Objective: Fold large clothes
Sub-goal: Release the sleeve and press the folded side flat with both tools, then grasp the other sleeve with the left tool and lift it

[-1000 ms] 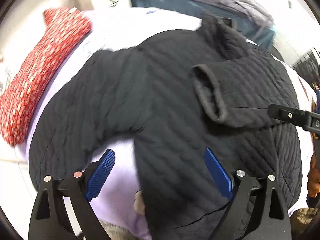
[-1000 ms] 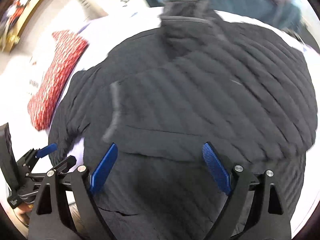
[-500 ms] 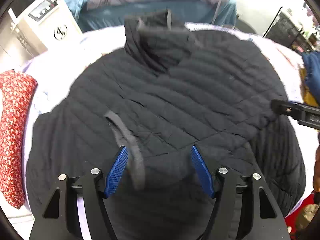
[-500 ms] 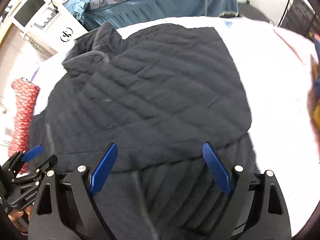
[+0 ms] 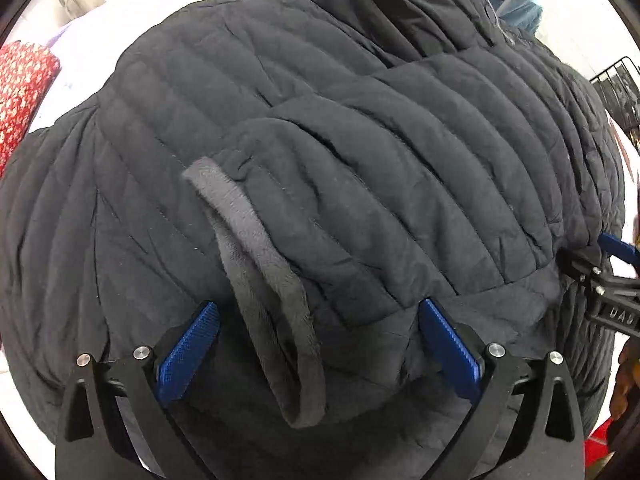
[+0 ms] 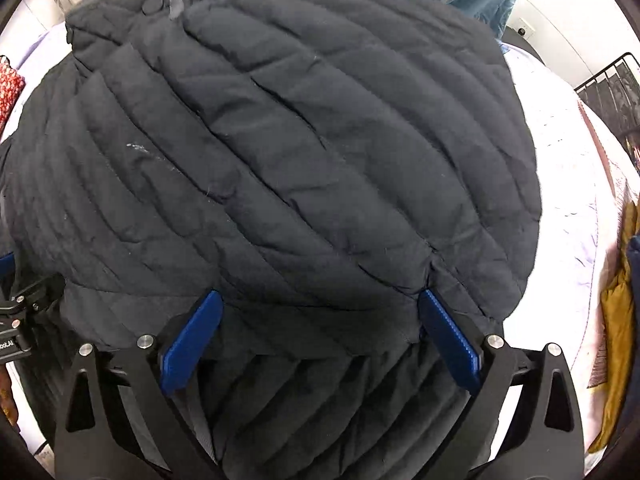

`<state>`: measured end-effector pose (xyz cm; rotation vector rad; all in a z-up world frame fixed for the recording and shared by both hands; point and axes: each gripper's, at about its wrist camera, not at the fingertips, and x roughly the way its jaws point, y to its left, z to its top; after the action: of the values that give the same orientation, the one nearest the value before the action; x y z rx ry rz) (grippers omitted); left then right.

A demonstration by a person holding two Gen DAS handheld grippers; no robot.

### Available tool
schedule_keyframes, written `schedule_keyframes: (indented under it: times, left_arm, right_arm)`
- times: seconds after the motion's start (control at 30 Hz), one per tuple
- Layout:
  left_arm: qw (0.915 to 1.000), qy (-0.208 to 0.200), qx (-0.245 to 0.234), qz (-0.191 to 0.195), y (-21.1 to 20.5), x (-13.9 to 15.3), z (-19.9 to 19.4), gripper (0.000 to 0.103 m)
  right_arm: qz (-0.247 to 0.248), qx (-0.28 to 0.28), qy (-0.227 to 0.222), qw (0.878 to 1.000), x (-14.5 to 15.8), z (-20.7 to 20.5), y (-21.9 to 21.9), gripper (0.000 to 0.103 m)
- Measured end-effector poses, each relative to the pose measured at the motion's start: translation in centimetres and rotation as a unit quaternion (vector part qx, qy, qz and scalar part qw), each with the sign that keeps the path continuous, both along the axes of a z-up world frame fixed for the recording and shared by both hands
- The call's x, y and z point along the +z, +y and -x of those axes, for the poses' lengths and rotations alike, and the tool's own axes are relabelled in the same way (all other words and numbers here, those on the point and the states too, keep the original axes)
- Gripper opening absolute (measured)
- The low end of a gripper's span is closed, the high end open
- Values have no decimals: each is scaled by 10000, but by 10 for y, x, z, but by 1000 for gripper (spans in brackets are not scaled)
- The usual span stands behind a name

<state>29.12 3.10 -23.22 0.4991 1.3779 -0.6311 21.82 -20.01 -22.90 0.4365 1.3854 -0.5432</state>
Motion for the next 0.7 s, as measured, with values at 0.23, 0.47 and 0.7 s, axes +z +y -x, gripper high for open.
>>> schedule_keyframes:
  times: [0.23,0.47,0.7]
  left_arm:
    - [9997,-231,73,-94,-3,-9,12,99]
    - [9997,-251,63,-13,-13,-10,16,99]
    - [9987,-76,453,235,19,14,13,97]
  right_arm:
    - [-207,-68,19,9998,-8,-7,-12,98]
    - [-351,-149,13,9993,-8,-6,-26,98]
    - [-593,-528,99,9968,7,6,-38,98]
